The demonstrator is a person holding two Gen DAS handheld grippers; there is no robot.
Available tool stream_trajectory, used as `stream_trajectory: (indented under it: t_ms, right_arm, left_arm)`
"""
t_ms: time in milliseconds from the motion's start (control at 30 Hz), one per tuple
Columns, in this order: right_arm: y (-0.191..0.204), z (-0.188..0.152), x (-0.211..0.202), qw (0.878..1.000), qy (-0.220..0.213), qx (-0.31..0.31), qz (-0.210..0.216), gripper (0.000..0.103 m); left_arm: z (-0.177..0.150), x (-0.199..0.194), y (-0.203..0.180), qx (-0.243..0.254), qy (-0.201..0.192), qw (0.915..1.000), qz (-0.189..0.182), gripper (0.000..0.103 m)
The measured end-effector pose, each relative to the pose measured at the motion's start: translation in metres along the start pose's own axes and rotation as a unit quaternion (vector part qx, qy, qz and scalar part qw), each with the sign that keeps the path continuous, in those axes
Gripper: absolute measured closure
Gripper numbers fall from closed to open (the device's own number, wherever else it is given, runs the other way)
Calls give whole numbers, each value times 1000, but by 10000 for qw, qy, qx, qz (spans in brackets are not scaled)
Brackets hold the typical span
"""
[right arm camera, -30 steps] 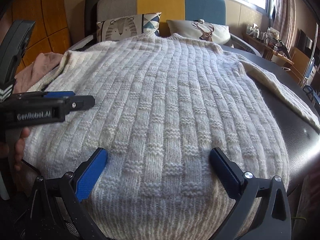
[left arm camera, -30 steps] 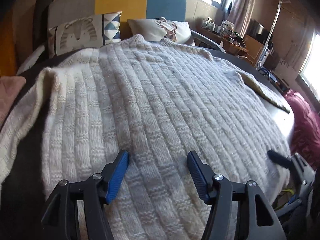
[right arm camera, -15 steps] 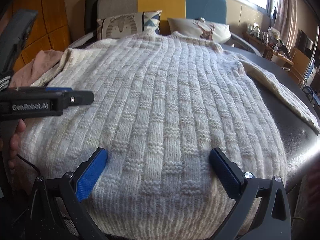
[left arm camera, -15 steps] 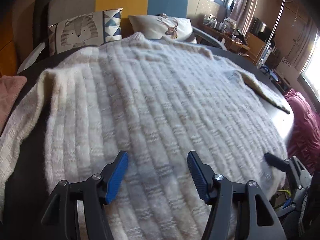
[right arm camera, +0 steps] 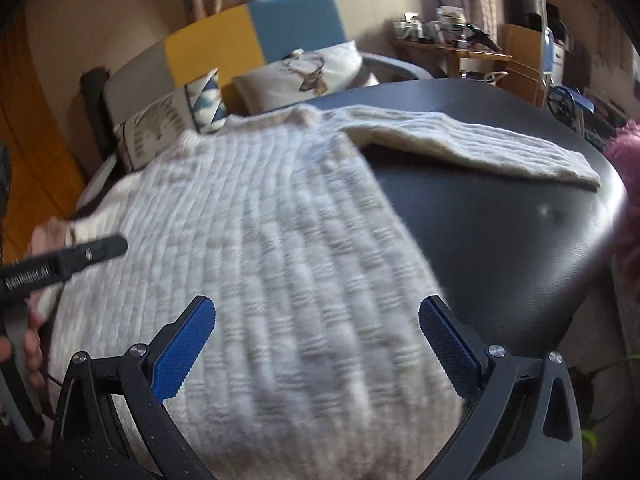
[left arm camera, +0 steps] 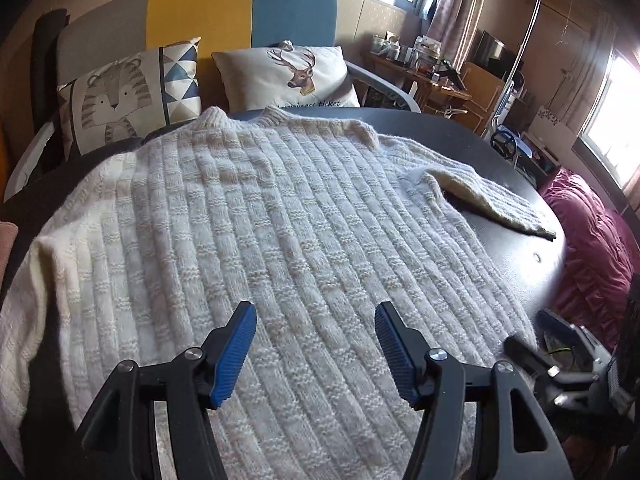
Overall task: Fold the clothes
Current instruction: 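Grasp the sweater sleeve cuff with the right gripper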
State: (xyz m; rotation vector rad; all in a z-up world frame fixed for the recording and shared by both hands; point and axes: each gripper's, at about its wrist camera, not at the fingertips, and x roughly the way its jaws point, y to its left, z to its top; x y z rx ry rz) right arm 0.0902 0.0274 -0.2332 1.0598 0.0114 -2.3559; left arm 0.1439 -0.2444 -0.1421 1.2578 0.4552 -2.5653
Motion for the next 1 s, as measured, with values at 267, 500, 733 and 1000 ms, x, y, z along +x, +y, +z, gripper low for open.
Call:
stream_trajectory:
  t_ms: [267, 500, 733, 1000]
  right_arm:
    - [-154, 64, -5, 9703, -541, 2232, -763, 0]
    - [-246, 89, 18, 9288, -465, 3504, -1117, 0]
    - [-292, 107, 36, 9101, -625, 3876, -1327, 3]
    - [-308, 118, 49, 9027, -763, 3816, -1835, 8]
  left_arm:
    - [17, 22, -2, 115, 155, 9996, 201, 40]
    - [43, 45, -5, 123, 210, 9995, 193, 40]
    - [70, 73, -28, 314, 241, 9992, 2, 40]
    - [73, 101, -31, 325, 480, 9983, -31, 40]
